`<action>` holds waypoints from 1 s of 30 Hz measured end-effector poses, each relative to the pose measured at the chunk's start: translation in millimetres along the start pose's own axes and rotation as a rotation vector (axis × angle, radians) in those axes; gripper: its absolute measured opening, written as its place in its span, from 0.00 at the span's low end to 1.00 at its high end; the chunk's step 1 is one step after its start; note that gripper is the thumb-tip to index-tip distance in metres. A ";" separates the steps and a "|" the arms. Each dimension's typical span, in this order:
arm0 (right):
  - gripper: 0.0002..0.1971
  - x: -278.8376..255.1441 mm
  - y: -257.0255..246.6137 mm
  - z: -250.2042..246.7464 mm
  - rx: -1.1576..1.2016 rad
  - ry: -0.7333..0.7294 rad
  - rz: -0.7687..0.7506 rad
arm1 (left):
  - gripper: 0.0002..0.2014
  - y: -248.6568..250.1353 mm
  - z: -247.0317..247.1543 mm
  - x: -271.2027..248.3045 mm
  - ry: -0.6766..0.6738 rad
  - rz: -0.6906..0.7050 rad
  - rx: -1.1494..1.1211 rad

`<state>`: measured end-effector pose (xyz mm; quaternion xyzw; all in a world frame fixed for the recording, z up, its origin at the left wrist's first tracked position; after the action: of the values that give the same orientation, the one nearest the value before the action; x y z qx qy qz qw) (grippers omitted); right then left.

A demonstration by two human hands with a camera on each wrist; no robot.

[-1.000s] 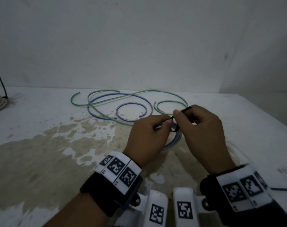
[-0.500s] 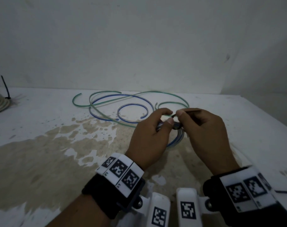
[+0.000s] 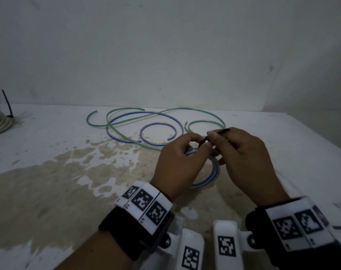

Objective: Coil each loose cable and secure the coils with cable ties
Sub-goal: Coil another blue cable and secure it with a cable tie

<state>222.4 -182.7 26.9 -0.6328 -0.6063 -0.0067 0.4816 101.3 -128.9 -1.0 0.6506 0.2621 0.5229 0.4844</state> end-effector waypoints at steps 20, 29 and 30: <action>0.10 -1.8 -26.7 -22.9 -0.112 0.192 -0.353 | 0.17 -17.1 -13.8 9.6 0.082 -0.182 -0.009; 0.05 2.1 -6.3 -6.8 0.079 -0.085 -0.040 | 0.11 -17.3 -5.6 5.2 0.034 -0.226 -0.151; 0.04 2.3 -5.6 -5.3 0.029 -0.091 -0.070 | 0.12 -16.1 -4.9 4.8 0.025 -0.224 -0.154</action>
<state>221.7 -185.4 34.5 -0.6039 -0.6493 0.0139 0.4620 101.0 -116.7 -13.6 0.5713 0.2983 0.4923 0.5850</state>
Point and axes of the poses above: each hand's wrist, its own x-axis towards the middle knuckle, its own z-axis out of the palm, y = z × x, the point moved 5 cm from there along x, towards the middle knuckle, and after that the axes turned 11 degrees about -x, right-handed, at the moved point
